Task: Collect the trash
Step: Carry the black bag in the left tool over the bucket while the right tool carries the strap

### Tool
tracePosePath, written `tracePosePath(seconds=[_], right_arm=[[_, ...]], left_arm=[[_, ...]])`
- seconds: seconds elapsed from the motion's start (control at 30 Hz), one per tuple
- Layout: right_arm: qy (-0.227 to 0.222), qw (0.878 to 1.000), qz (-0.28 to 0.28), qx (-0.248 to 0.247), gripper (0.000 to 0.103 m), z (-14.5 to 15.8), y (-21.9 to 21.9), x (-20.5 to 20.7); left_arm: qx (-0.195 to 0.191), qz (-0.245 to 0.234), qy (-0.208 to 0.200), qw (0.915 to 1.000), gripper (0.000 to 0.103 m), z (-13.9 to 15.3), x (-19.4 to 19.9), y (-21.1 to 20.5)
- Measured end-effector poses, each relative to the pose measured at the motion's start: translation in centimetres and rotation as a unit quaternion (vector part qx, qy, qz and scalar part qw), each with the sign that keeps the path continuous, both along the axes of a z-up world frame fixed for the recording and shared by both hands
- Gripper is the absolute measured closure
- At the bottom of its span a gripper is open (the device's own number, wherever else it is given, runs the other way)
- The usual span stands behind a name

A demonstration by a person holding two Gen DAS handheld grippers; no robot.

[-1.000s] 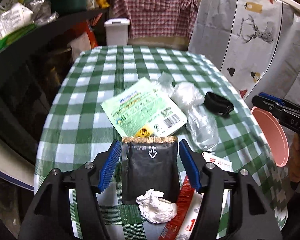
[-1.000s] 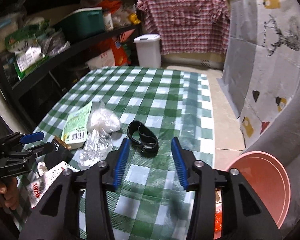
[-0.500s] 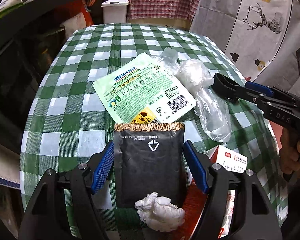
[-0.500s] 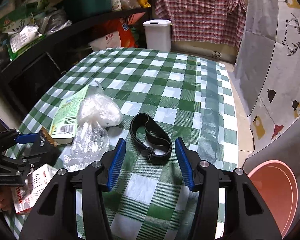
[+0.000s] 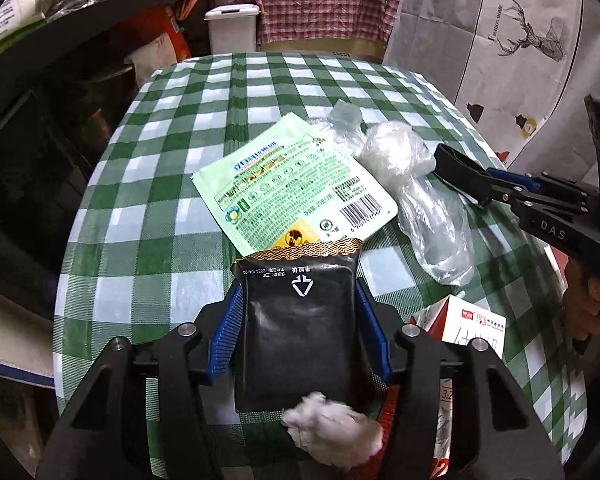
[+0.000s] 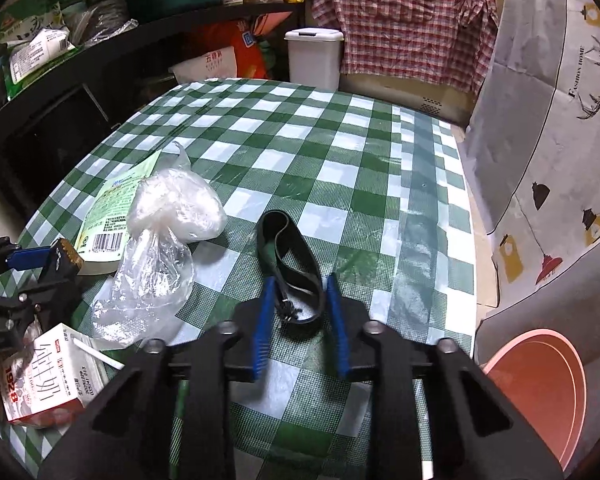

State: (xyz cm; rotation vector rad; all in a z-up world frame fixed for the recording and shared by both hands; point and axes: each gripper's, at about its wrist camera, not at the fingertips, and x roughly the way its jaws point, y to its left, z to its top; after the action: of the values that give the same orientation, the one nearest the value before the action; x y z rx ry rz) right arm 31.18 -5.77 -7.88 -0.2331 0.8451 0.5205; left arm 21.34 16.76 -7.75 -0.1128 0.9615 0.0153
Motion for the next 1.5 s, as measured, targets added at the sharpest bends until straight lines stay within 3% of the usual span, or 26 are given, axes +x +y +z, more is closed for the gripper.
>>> tracePosePath(seconds=[0.57, 1.03, 1.5], right_arm=[[-0.055, 0.998, -0.016, 0.031, 0.089, 5.1, -2.9, -3.9], [-0.101, 0.993, -0.037, 0.056, 0.089, 9.9, -6.5, -7.8], [-0.123, 0.982, -0.113, 0.092, 0.089, 12.4, -11.9, -10.9]], left_arm=[[-0.008, 0.018, -0.101, 0.9947, 0.051, 6.2, -1.5, -0.7], [-0.012, 0.02, -0.136, 0.9905, 0.051, 8.6, -2.5, -2.5], [-0.016, 0.003, -0.16, 0.987, 0.051, 10.7, -2.6, -5.6]])
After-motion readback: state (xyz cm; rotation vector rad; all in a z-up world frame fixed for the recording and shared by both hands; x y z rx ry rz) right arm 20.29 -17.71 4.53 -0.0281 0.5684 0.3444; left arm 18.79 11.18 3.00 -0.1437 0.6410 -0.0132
